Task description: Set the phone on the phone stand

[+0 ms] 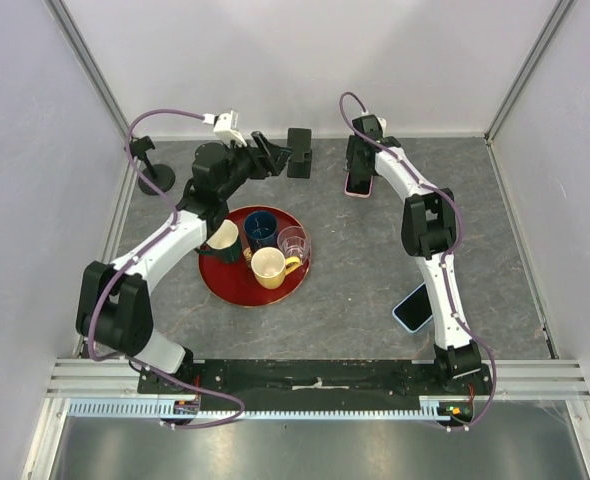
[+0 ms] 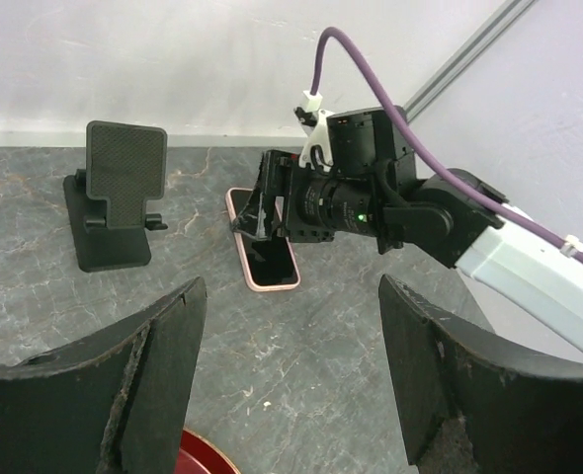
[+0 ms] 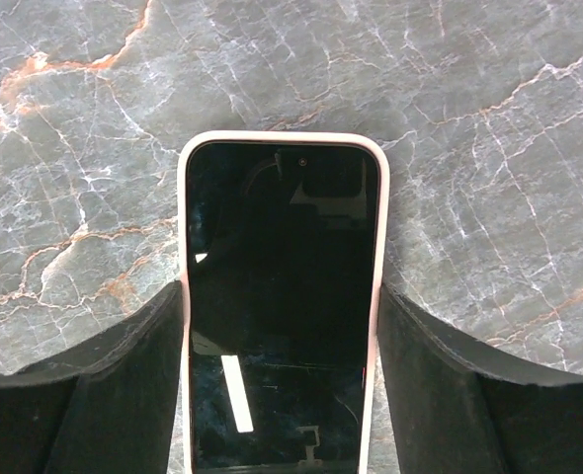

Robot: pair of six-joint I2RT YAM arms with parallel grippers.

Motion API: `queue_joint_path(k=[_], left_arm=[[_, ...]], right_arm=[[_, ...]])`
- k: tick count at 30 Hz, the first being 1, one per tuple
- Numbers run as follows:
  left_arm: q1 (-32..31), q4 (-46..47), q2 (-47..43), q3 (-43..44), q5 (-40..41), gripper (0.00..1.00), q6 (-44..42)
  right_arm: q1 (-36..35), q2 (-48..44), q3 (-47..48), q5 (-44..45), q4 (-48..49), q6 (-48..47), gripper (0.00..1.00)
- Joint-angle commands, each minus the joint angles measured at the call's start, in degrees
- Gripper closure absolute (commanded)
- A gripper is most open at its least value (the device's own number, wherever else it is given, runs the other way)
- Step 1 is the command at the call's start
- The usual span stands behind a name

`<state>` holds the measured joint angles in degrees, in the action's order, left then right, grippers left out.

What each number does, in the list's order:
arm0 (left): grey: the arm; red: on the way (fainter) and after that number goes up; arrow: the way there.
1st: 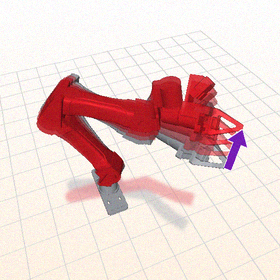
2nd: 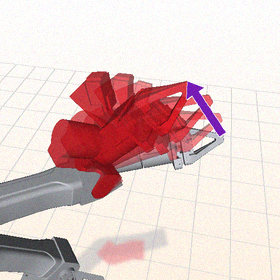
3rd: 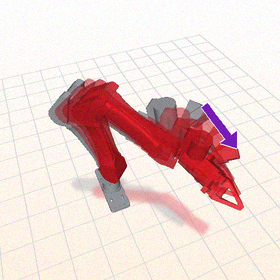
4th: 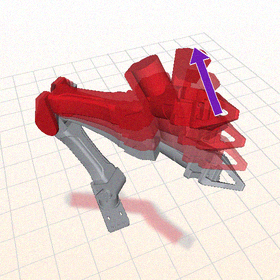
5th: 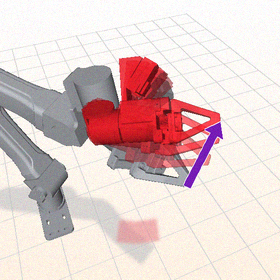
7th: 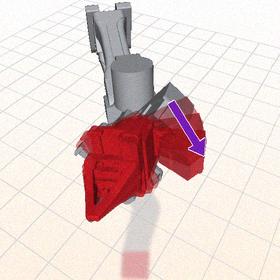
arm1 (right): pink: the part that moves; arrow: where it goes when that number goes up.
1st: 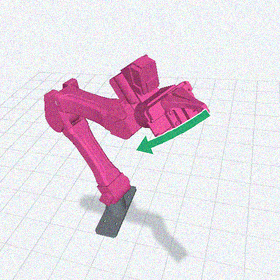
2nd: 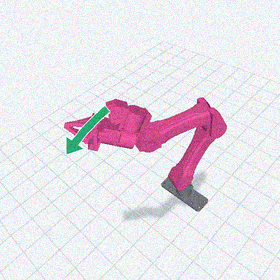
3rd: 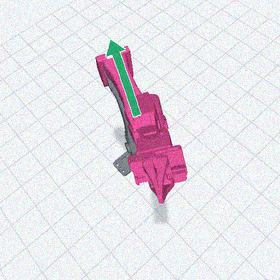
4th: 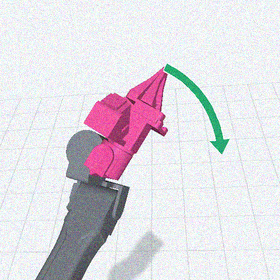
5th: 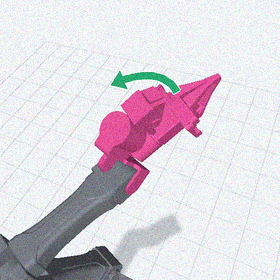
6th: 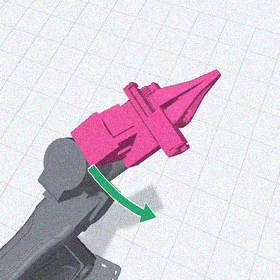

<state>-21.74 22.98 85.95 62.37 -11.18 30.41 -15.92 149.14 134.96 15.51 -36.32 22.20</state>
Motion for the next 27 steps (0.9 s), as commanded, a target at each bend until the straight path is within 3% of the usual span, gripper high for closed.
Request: queue_joint_path(k=[1, 4, 11, 21, 27], left_arm=[[-0.2, -8.3, 4.4, 8.3, -1.8, 0.23, -5.6], [-0.2, -12.6, 7.4, 11.7, -3.0, 0.24, -7.8], [-0.6, -12.4, 11.6, 14.1, -7.8, 0.25, -7.3], [-2.0, -15.6, 20.5, 21.1, -14.0, 0.35, -6.6], [-3.2, -16.0, 26.8, 25.1, -16.9, 0.33, -6.3]], right_arm=[[-0.3, 1.6, 2.8, -4.0, -2.2, -1.2, 0.52], [-0.3, -3.1, -1.8, -5.2, 4.2, -1.5, 0.73], [-0.2, -12.7, -17.4, -5.8, 17.3, -2.3, 1.00], [0.0, -27.8, -40.0, -10.7, 43.3, 0.8, 1.00], [0.9, -33.2, -48.6, -12.8, 53.2, 7.5, 1.00]])
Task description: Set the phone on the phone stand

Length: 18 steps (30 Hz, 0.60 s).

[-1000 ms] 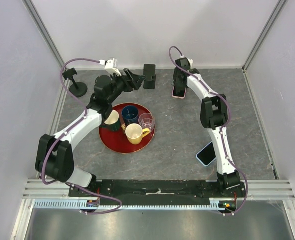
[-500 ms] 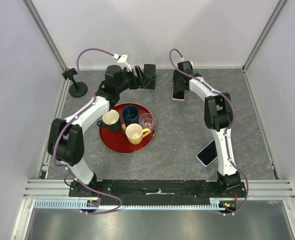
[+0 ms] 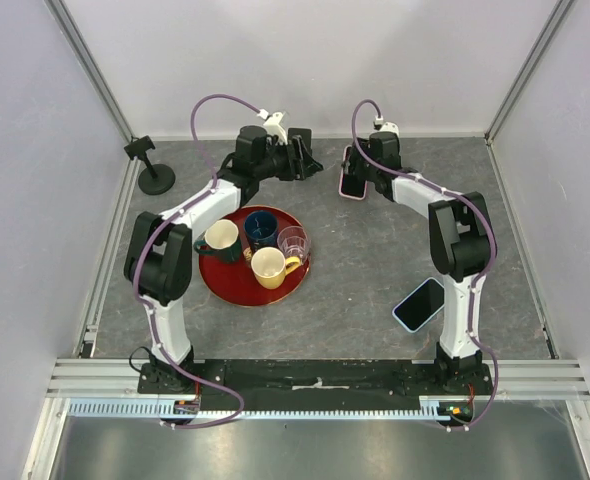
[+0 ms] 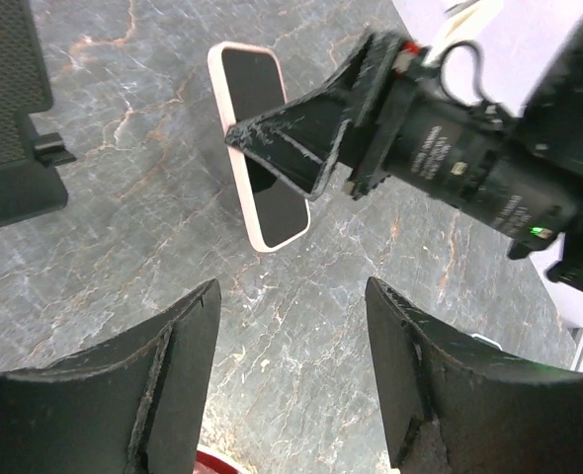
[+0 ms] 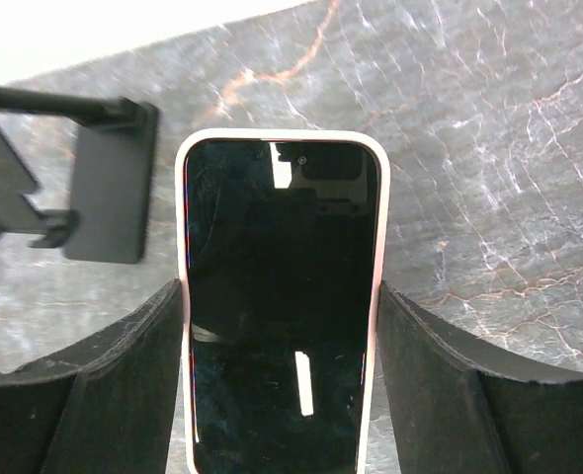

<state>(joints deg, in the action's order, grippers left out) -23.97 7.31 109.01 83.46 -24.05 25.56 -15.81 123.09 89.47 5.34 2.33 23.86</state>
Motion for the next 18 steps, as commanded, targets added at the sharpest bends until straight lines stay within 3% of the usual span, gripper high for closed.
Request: queue_joint_path(k=[1, 9, 18], left_arm=[[-1.3, -0.6, 4.5, 5.1, -4.3, 0.32, -1.7], [-2.5, -2.5, 8.8, 8.4, -3.6, 0.32, -4.5], [-2.5, -0.8, 10.9, 8.9, -5.7, 0.29, -3.8]], right_arm=[[1.0, -7.6, -3.9, -3.0, 16.4, 6.9, 1.00], [1.1, -12.1, -10.8, -8.2, 24.9, 19.6, 1.00], [-0.2, -14.2, -14.3, -11.2, 28.5, 24.3, 1.00]])
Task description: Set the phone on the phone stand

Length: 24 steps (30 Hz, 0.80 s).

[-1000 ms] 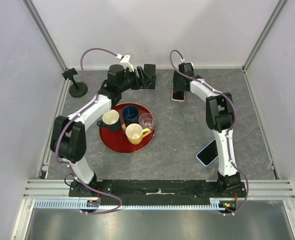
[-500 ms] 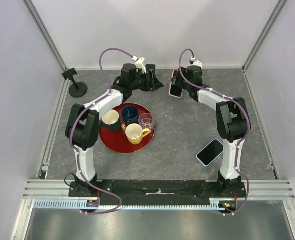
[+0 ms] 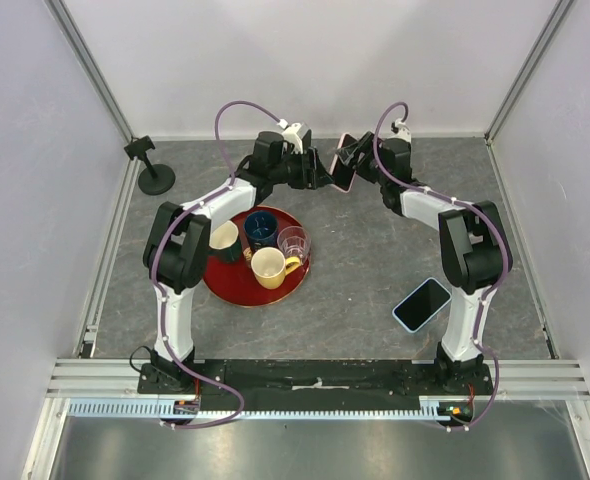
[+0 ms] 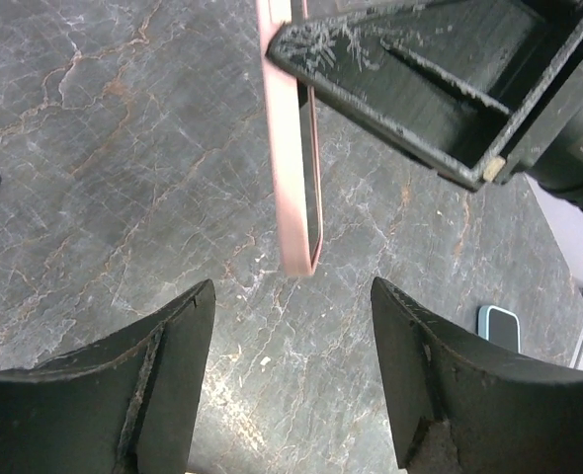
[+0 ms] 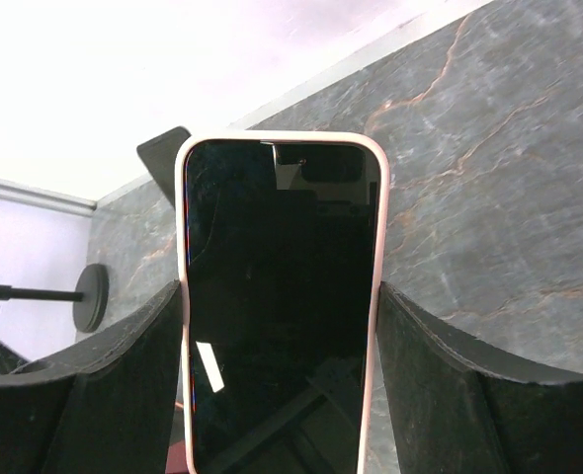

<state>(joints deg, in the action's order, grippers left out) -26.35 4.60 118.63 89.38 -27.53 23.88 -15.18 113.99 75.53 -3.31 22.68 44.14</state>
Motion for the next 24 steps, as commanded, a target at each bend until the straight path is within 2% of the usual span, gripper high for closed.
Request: queue_joint_path(k=[1, 8, 10, 13, 14, 15, 16, 17, 18, 19, 22, 24], left_arm=[[-0.1, 2.0, 1.3, 3.0, -2.2, 0.29, -1.9], [-0.1, 2.0, 1.3, 3.0, -2.3, 0.31, -2.3], [-0.1, 2.1, 1.3, 2.9, -2.8, 0.35, -2.3], [-0.1, 2.4, 1.0, 2.7, -3.2, 0.55, -2.9], [-0.1, 2.3, 0.8, 2.7, -3.2, 0.73, -3.4], [-0.1, 2.3, 0.6, 2.6, -3.2, 0.80, -4.1], [-0.1, 2.2, -0.1, 2.2, -2.3, 0.88, -5.7], [-0.1, 2.3, -0.8, 1.8, -1.5, 0.97, -6.6], [-0.1, 2.7, -1.5, 0.3, -0.8, 0.98, -7.5], [-0.1, 4.2, -2.9, -0.8, 0.6, 0.98, -9.1], [-0.1, 6.6, -4.9, -4.6, 2.4, 0.98, -11.6], [-0.1, 8.9, -6.5, -6.8, 2.8, 0.98, -12.4]], right_arm=[[-1.3, -5.4, -0.8, -2.7, 8.3, 4.5, 1.00], [-2.7, -7.1, -4.0, -3.2, 11.6, 6.9, 1.00], [-3.4, -7.0, -3.5, -3.4, 11.5, 6.8, 1.00], [-4.1, -6.9, -2.7, -3.8, 11.1, 6.7, 1.00], [-4.1, -6.8, -2.5, -4.1, 11.0, 6.5, 1.00], [-4.1, -6.7, -2.2, -4.4, 9.9, 6.3, 1.00], [-4.1, -6.6, -1.0, -4.8, 8.8, 6.0, 0.95], [-4.1, -6.2, 0.0, -4.9, 6.8, 5.2, 0.75], [-4.0, -6.0, 1.6, -5.3, 1.5, 2.9, 0.65], [-3.8, -5.6, 4.8, -5.9, -1.1, 1.8, 0.50], [-3.3, -4.7, 10.0, -7.5, -9.0, -1.0, 0.31], [-3.1, -2.9, 13.9, -9.3, -16.6, -2.5, 0.27]])
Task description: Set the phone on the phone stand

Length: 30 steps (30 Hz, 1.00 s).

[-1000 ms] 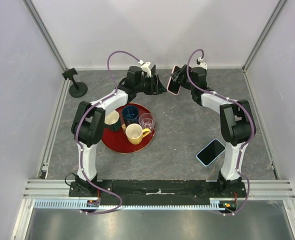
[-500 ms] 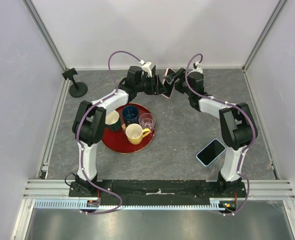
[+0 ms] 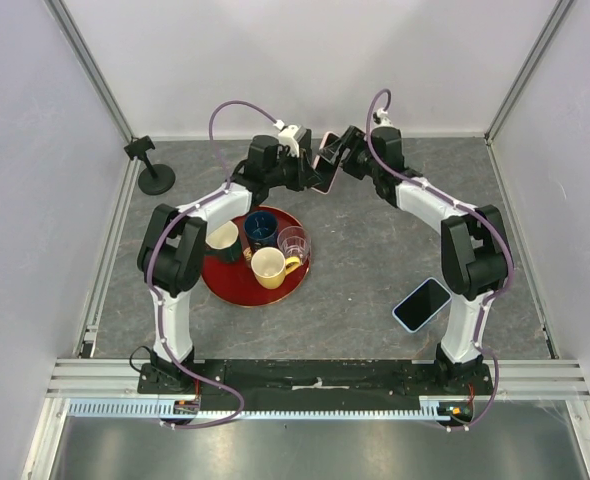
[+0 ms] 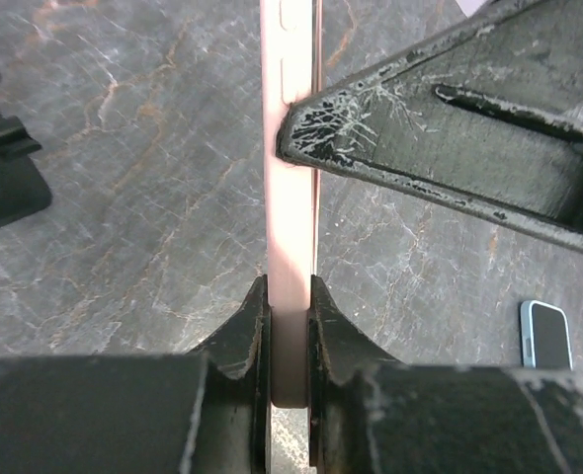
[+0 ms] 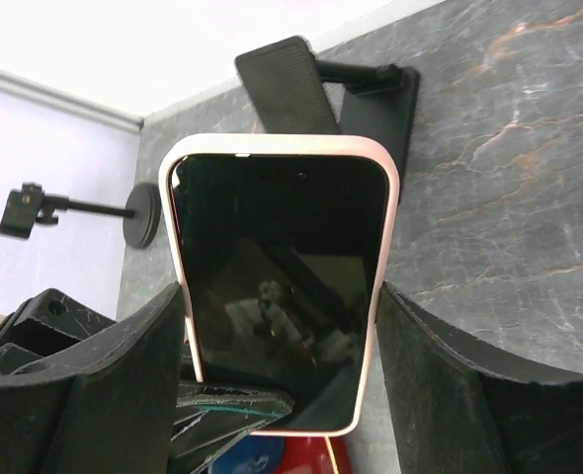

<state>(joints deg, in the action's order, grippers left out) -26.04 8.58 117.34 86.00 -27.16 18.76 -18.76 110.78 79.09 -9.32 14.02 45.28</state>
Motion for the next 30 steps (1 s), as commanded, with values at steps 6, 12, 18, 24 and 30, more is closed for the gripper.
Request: queue_joint_path(k=[6, 12, 18, 24, 30], left_arm=[[-0.4, 6.5, -6.4, -5.1, 3.8, 0.98, -8.1], [-0.5, 6.5, -6.8, -5.4, 4.1, 0.98, -8.5], [-0.5, 7.0, -6.9, -5.8, 3.9, 0.98, -8.5], [-0.8, 7.4, -6.9, -5.8, 4.0, 0.98, -8.6], [-0.9, 8.7, -7.6, -6.8, 4.7, 0.98, -8.4]], right_arm=[[0.6, 0.5, 14.2, -3.3, -11.9, -4.9, 0.12], [0.6, 0.1, 15.1, -1.1, -13.2, -6.9, 0.02], [0.6, 0.5, 15.9, -0.1, -13.8, -6.9, 0.02], [0.3, 2.2, 16.9, -0.3, -13.8, -6.3, 0.02], [0.0, 2.9, 17.3, 0.5, -16.0, -6.1, 0.03]])
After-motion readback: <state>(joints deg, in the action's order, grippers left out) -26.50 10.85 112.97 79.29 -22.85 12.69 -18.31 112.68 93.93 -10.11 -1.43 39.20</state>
